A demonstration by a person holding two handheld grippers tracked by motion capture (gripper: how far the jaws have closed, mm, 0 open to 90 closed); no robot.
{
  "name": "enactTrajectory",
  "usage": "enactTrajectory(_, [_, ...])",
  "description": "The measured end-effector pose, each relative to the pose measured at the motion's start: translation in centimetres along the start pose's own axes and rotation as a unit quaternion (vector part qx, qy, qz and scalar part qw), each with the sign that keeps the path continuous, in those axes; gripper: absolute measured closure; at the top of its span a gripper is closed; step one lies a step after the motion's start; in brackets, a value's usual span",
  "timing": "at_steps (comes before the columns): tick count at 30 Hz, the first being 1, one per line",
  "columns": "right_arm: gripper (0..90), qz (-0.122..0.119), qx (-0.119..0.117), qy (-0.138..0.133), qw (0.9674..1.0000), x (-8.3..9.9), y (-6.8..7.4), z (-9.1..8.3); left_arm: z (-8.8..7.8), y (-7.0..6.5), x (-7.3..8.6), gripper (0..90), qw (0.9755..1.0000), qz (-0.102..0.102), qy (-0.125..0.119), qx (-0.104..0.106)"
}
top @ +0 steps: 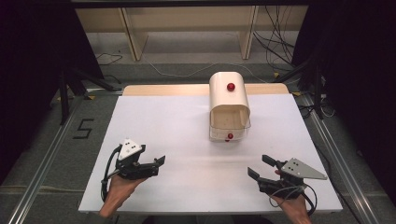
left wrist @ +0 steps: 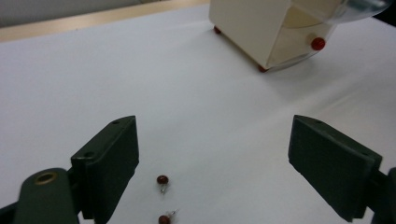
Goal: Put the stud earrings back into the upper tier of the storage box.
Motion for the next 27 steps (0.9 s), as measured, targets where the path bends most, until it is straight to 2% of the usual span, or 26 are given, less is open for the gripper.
enactTrajectory(3, [27.9,-0.008,0.001,0.009,0.9999,0.4,0.3,0.0,0.6,1.0,0.1,17.4,0.9993,-0.015,0.034,-0.008])
enactTrajectory(5, [27.9,-0.005,-0.003,0.005,1.0000,0.1,0.2,0.1,1.1,1.5,0.3,18.5,0.9981,-0.019,0.058,-0.012])
enactTrajectory(9, [27.9,-0.006,-0.005,0.010,0.9999,0.2,0.3,0.2,2.1,2.1,1.0,19.4,0.9941,-0.012,0.106,-0.023])
enactTrajectory(16, [28.2,-0.008,-0.007,0.011,0.9999,0.2,0.4,0.3,3.3,2.7,1.3,21.8,0.9878,0.001,0.153,-0.029])
enactTrajectory(21, [28.3,-0.006,-0.005,0.016,0.9998,0.3,0.4,0.4,4.2,2.9,1.3,22.0,0.9801,0.011,0.196,-0.031])
enactTrajectory(22, [28.4,-0.006,-0.005,0.016,0.9998,0.3,0.4,0.4,4.5,2.9,1.3,22.6,0.9780,0.014,0.205,-0.032])
enactTrajectory(25, [28.6,-0.007,-0.004,0.017,0.9998,0.3,0.4,0.5,5.2,2.9,1.6,24.5,0.9693,0.027,0.242,-0.033])
enactTrajectory(27, [28.8,-0.009,-0.004,0.019,0.9998,0.4,0.5,0.5,5.6,2.9,1.8,26.5,0.9653,0.029,0.257,-0.034])
Point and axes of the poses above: each handheld gripper's, and its own axes: z roughly forward along the jaws, x roughly out of its underside, y roughly to its left, the point moved 9 cm from there along z, roughly forward along the jaws, and after that the axes turned 11 degrees about y, right-handed, at the moved point
